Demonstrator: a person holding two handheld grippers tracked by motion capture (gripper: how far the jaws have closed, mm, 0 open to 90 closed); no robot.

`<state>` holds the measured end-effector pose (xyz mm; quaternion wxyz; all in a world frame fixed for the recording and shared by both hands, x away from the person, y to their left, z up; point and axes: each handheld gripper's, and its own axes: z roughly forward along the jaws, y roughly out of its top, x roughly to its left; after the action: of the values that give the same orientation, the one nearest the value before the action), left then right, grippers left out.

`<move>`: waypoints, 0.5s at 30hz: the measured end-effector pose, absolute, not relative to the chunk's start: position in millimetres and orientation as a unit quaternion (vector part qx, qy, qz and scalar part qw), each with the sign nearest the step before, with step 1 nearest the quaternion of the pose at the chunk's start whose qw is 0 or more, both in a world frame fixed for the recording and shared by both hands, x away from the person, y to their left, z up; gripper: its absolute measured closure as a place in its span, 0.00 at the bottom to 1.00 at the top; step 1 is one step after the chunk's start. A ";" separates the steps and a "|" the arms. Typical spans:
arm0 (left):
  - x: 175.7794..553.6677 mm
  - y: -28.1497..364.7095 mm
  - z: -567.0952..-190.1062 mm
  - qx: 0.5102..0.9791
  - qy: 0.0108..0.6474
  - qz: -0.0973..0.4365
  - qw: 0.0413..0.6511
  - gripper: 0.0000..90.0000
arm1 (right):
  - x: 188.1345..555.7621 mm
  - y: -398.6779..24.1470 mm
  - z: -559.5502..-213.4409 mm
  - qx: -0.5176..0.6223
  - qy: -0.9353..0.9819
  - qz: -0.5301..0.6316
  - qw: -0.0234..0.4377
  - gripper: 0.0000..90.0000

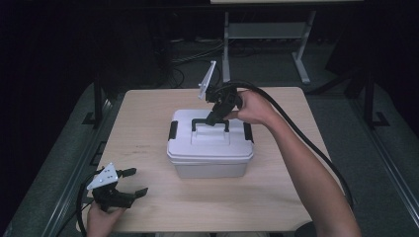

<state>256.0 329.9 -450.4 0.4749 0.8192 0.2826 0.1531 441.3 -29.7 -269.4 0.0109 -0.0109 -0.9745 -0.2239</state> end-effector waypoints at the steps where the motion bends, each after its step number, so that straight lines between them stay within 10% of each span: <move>1: 255.9 330.1 -450.3 0.819 0.283 0.153 0.475 0.15 | 440.8 -29.6 -269.4 -0.011 -0.974 -0.224 0.012 0.94; 15: 256.7 328.1 -450.3 0.819 0.282 0.151 0.476 0.15 | 439.1 -30.1 -273.1 -0.013 -0.974 -0.227 0.015 0.93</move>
<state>256.7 328.1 -450.3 0.4760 0.8190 0.2824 0.1515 439.1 -30.1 -273.1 0.0148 -0.0127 -0.9738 -0.2268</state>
